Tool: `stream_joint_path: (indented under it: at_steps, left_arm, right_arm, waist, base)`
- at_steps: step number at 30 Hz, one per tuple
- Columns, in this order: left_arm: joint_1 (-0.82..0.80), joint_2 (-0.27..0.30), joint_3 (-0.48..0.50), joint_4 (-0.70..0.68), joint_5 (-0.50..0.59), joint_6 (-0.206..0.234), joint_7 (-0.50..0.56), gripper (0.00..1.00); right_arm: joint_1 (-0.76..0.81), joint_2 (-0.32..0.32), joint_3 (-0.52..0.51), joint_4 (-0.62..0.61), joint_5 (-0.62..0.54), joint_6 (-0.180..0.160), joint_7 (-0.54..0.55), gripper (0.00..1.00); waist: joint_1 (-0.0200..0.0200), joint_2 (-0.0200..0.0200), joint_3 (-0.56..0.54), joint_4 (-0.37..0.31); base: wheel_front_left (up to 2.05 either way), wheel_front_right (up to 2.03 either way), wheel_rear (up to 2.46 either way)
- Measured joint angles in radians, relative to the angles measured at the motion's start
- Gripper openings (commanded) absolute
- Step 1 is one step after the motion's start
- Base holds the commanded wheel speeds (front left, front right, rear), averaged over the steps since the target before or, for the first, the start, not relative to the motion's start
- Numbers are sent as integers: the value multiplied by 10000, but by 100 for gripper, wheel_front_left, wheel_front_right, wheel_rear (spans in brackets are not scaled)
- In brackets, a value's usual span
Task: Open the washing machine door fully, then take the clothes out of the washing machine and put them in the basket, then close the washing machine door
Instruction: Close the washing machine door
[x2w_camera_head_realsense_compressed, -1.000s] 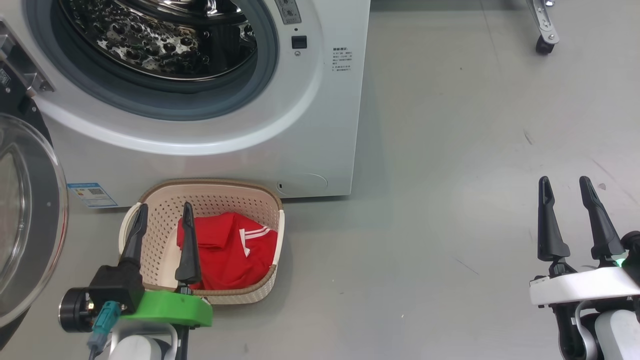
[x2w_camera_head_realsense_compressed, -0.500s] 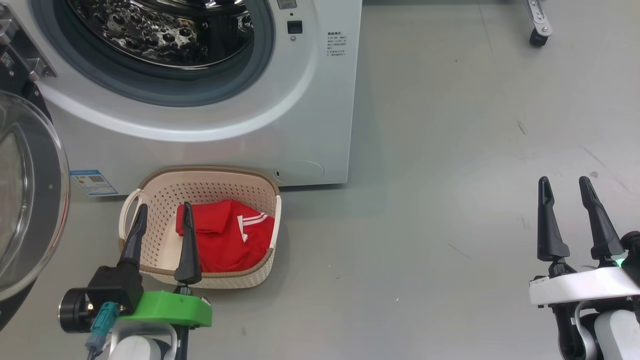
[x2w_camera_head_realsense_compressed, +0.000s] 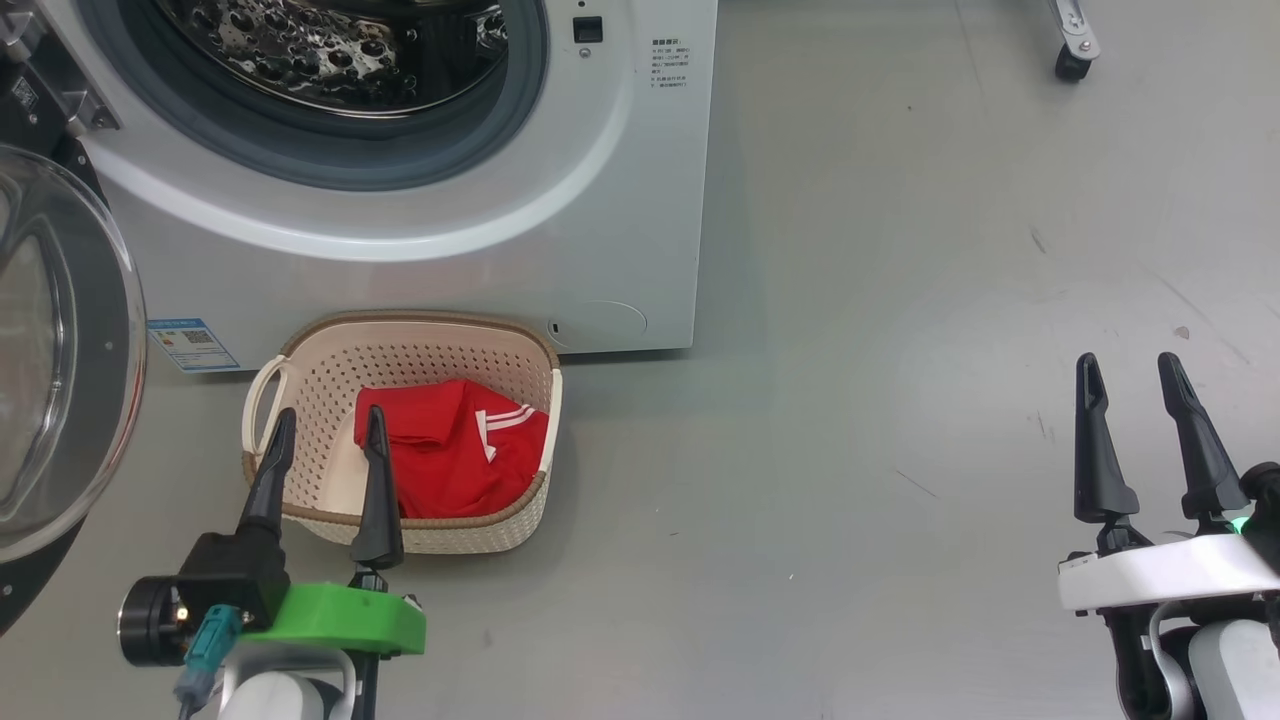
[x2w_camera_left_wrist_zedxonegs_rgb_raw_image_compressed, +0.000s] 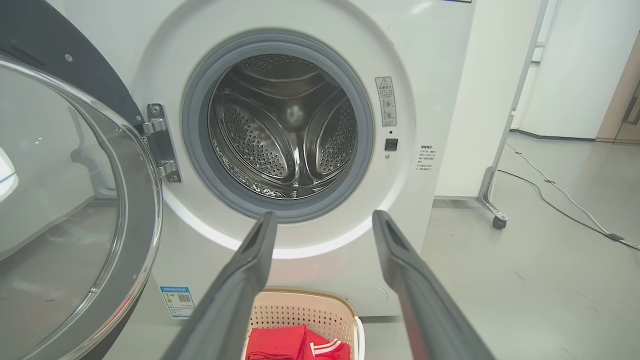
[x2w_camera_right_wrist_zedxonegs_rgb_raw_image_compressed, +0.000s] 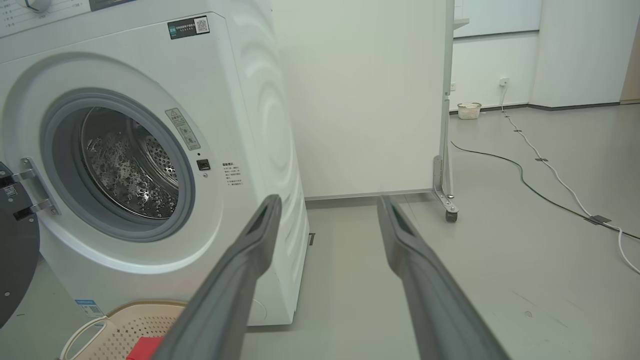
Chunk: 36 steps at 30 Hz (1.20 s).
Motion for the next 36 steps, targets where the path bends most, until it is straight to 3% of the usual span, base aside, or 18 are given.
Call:
stream_joint_path:
  at_steps: [36]
  left_arm:
    - [49, 0, -159, 69, 40, 0, 0, 100]
  right_arm:
    - [16, 29, -4, 50, -27, -8, 0, 100]
  waist:
    - [0, 0, -167, 80]
  base:
    - [-1, 1, 0]
